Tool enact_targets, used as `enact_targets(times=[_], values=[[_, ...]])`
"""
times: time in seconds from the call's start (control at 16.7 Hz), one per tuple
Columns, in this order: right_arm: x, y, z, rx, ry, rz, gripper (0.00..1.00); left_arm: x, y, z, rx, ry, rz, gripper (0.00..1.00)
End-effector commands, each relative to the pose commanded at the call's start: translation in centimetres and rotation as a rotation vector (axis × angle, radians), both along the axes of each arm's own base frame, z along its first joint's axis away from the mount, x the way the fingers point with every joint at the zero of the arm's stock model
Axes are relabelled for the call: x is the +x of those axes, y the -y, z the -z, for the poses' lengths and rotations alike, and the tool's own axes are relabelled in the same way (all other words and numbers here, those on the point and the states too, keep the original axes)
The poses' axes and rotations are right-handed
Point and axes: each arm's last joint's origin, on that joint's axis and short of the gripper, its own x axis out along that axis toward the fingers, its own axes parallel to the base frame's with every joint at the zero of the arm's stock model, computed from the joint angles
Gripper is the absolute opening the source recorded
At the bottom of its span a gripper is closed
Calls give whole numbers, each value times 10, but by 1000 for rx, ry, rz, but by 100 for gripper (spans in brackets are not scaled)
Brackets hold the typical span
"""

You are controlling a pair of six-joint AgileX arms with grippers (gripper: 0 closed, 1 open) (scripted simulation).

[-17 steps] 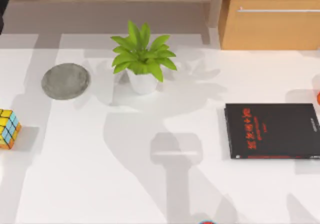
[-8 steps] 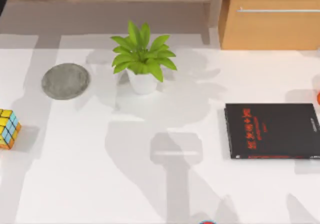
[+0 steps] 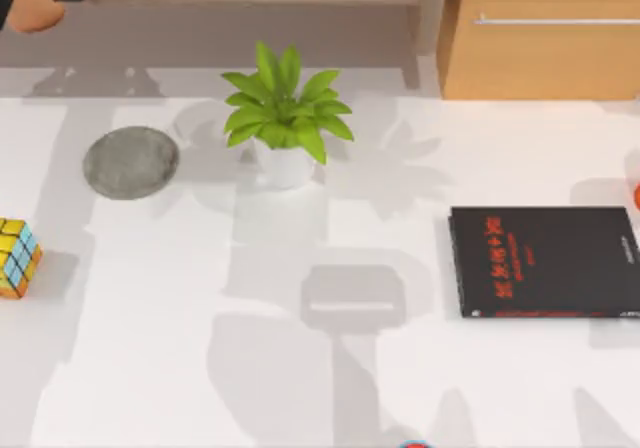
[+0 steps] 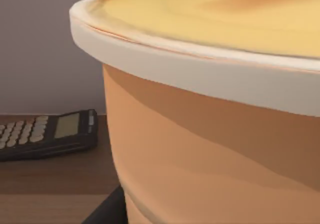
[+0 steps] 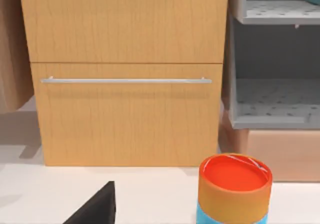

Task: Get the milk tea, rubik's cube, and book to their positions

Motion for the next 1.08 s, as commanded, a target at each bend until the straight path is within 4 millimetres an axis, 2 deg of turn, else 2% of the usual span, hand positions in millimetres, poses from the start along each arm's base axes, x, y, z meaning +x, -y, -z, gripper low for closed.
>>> enact_targets(times=[0.3, 0.48, 0.78, 1.08], values=[[0, 0, 0, 0, 0, 0, 100, -1, 5, 2, 1, 1, 4, 0], [0, 0, 0, 0, 0, 0, 100, -10, 22, 15, -7, 28, 3, 0], [0, 0, 0, 0, 0, 0, 100, -30, 54, 57, -21, 75, 2, 0], [0, 0, 0, 0, 0, 0, 100, -42, 64, 106, -1, 15, -4, 0]])
